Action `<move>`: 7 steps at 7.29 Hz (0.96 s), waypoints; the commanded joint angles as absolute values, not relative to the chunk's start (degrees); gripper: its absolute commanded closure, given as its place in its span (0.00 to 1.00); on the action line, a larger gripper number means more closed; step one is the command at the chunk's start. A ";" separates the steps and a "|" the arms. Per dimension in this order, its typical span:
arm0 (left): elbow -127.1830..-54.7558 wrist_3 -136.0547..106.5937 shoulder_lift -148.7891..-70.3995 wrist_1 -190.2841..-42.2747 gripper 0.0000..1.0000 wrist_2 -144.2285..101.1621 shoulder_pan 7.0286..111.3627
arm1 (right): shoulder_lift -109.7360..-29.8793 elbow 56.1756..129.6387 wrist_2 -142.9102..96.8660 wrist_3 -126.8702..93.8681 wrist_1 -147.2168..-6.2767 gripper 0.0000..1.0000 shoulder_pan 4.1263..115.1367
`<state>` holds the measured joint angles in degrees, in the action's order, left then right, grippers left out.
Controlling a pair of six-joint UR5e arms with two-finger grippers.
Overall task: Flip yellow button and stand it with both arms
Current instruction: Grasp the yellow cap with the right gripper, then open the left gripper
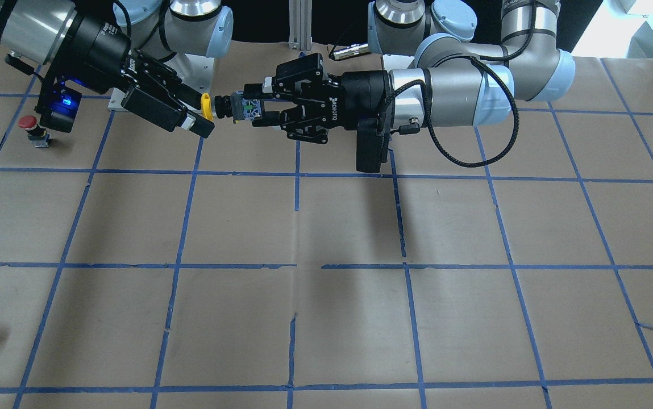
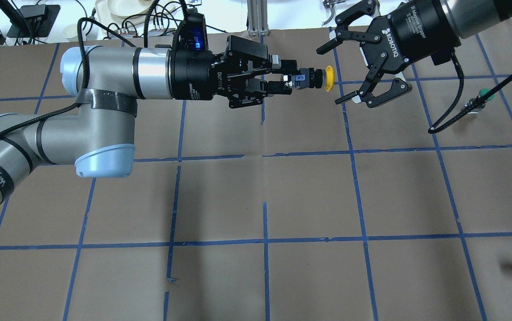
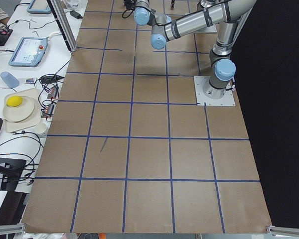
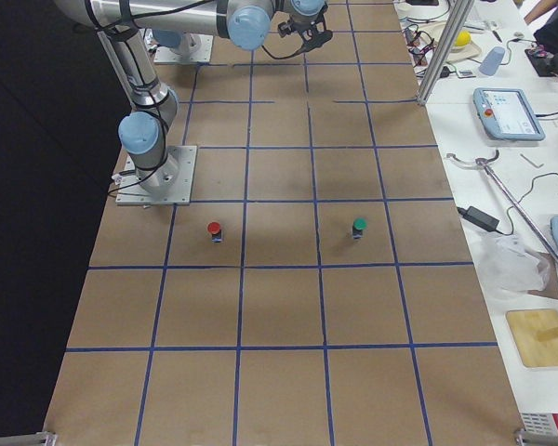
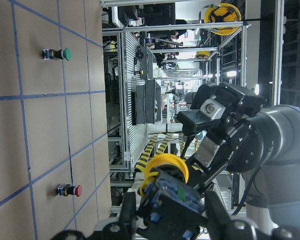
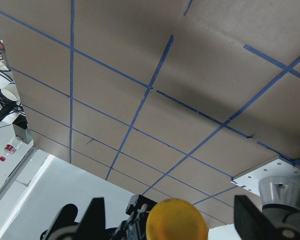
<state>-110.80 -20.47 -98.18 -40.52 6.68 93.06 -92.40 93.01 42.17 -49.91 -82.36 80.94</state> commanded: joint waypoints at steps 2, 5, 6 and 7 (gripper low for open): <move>-110.39 -21.27 -98.26 -40.43 0.98 6.68 92.99 | -92.55 92.81 41.92 -49.66 -82.44 0.68 80.95; -110.48 -21.27 -98.52 -40.43 0.61 6.68 93.08 | -92.46 92.73 41.84 -49.66 -82.53 0.68 80.86; -110.48 -21.27 -98.61 -40.52 0.01 6.68 93.08 | -92.37 92.72 41.84 -49.66 -82.62 0.69 80.86; -110.48 -21.36 -98.70 -40.52 0.01 6.68 93.08 | -92.37 92.64 41.92 -49.75 -82.70 0.69 80.77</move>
<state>-110.48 -21.29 -98.60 -40.50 6.68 93.09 -92.42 92.68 41.85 -49.68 -82.61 80.83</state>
